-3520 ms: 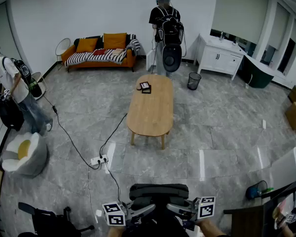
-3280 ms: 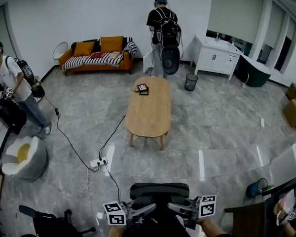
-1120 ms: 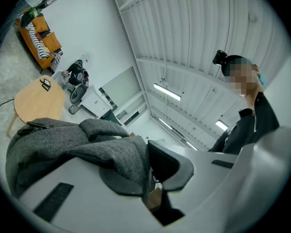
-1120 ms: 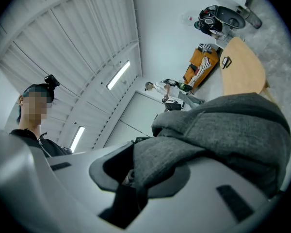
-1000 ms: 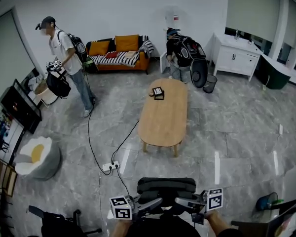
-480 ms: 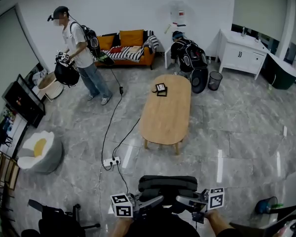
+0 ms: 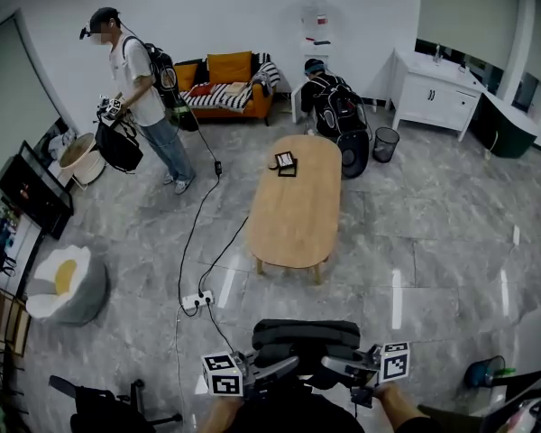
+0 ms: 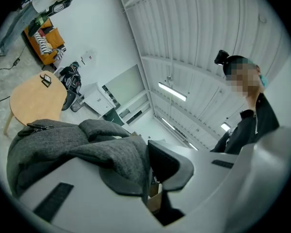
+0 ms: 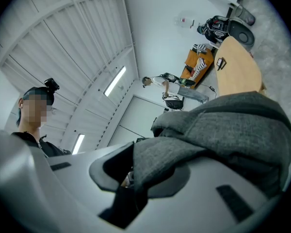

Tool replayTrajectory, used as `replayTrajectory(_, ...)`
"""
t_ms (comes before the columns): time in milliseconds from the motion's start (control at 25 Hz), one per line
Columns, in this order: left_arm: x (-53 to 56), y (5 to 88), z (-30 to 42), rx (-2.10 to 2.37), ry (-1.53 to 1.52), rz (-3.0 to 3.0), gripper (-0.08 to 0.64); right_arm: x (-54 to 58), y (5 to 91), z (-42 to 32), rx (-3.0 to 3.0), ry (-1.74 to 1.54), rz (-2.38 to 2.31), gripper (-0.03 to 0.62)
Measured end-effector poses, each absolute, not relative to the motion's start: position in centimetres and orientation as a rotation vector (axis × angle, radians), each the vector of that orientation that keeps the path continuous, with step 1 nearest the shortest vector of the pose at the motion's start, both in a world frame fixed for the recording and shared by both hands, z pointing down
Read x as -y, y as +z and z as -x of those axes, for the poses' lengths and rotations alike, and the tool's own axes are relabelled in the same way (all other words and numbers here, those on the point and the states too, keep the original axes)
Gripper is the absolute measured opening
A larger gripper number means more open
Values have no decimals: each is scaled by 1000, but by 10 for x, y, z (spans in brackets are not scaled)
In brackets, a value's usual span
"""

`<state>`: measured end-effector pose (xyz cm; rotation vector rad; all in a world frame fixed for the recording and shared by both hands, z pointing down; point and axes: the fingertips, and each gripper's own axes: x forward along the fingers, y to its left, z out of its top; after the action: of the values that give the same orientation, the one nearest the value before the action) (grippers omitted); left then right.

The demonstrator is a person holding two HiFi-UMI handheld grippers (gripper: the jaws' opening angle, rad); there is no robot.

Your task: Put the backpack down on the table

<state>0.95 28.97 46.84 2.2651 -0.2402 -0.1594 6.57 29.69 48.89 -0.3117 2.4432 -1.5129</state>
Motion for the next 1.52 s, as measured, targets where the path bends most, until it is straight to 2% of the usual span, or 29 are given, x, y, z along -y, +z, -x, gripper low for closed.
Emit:
replayTrajectory(1000, -140, 472, 34, 109, -174, -2276, 48, -151, 486, -23, -2436, -1503, 441, 94)
replayTrajectory(1520, -97, 478, 56, 46, -156, -2300, 48, -111, 496, -1, -2403, -1546, 466, 94)
